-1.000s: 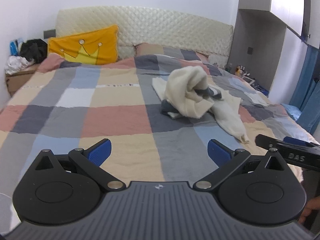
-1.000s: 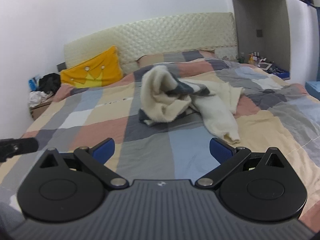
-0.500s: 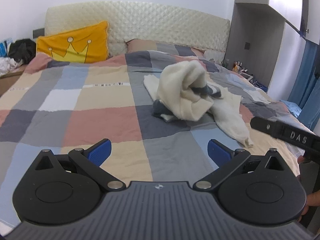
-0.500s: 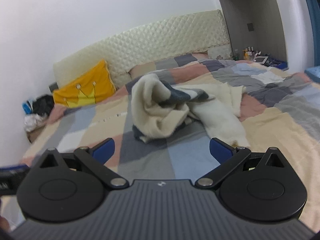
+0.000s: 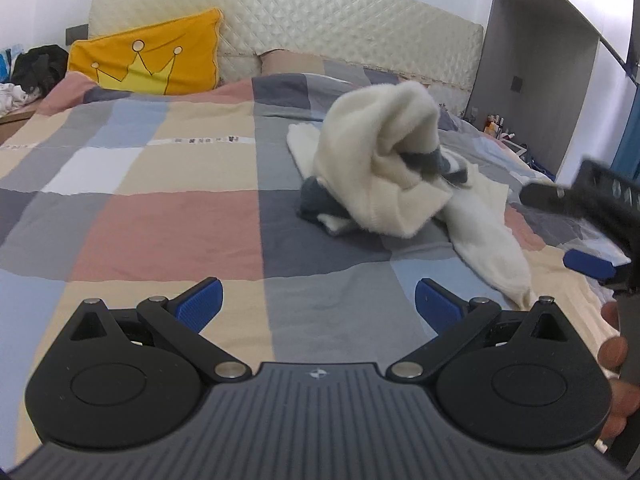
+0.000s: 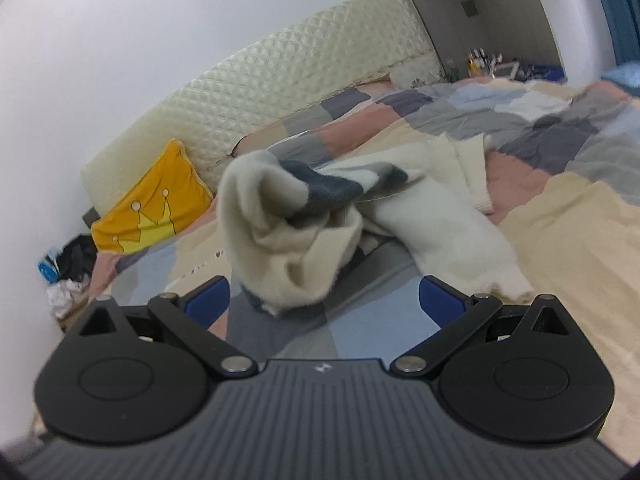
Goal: Fold large clothes
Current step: 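Grasp the cream sweater with the left gripper while the right gripper grasps another part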
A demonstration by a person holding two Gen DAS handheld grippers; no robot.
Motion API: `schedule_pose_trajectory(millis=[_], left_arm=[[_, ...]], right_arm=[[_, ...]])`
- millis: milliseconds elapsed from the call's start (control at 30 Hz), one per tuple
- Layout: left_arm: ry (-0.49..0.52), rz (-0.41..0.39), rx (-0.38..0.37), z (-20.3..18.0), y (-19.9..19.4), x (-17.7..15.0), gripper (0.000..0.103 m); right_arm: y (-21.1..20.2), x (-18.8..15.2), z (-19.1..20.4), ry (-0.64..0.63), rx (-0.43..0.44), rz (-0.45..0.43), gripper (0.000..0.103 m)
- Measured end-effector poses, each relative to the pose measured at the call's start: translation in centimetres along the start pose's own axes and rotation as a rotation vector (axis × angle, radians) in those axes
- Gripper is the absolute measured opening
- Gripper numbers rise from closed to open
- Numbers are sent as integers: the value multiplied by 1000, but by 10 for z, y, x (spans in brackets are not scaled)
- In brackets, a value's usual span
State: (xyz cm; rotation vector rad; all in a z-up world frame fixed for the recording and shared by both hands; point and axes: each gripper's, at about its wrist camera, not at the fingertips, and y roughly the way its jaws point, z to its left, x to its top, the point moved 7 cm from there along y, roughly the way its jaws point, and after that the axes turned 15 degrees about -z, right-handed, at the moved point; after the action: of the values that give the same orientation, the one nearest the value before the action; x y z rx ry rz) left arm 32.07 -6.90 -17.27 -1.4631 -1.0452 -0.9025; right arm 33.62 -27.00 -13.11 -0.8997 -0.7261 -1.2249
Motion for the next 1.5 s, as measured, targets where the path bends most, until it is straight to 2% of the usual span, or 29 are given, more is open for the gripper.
schedule_pose_trajectory(millis=[167,233,300,467,533,667,733,767,900,1000,1133,1233,1300,1400,1433,1500], left_arm=[[-12,38,-33,-9,41,-9,103],[-17,40,-44,-12,58,-10,103],[-28,52,-51,-14,74,-13,102],[-132,80,-109,-17,113,-17,102],[-167,84,-131,-22,128,-18,100],[-213,93,-161,-31,158,-21,88],[-246,93,-175,-35,172,-23,78],[-262,91,-184,-36,177,-23,72],[-321,73,-173,-36,199,-26,66],[-416,79,-193,-34,217,-28,66],[-438,115,-219,-44,237,-37,60],[-490,138,-220,-50,247,-47,47],[-528,136,-191,-46,251,-51,30],[-595,134,-192,-35,251,-52,19],[-579,119,-186,-32,248,-49,16],[-556,76,-181,-26,239,-42,10]], right_arm=[[33,0,-1,97,31,11,99],[47,-4,1,142,79,23,92],[65,-8,0,184,81,52,74],[104,-17,-9,322,108,87,56],[118,-20,-11,371,124,103,51],[140,-31,-15,408,127,127,40],[152,-37,-15,428,138,147,34],[155,-39,-15,439,147,150,33],[169,-38,-14,496,172,130,34],[180,-37,-17,498,149,142,34],[192,-43,-21,527,159,188,34],[196,-47,-24,528,147,202,35],[198,-49,-26,551,135,200,35],[202,-55,-28,622,142,196,36],[204,-57,-26,634,154,214,35],[210,-56,-19,618,196,244,23]])
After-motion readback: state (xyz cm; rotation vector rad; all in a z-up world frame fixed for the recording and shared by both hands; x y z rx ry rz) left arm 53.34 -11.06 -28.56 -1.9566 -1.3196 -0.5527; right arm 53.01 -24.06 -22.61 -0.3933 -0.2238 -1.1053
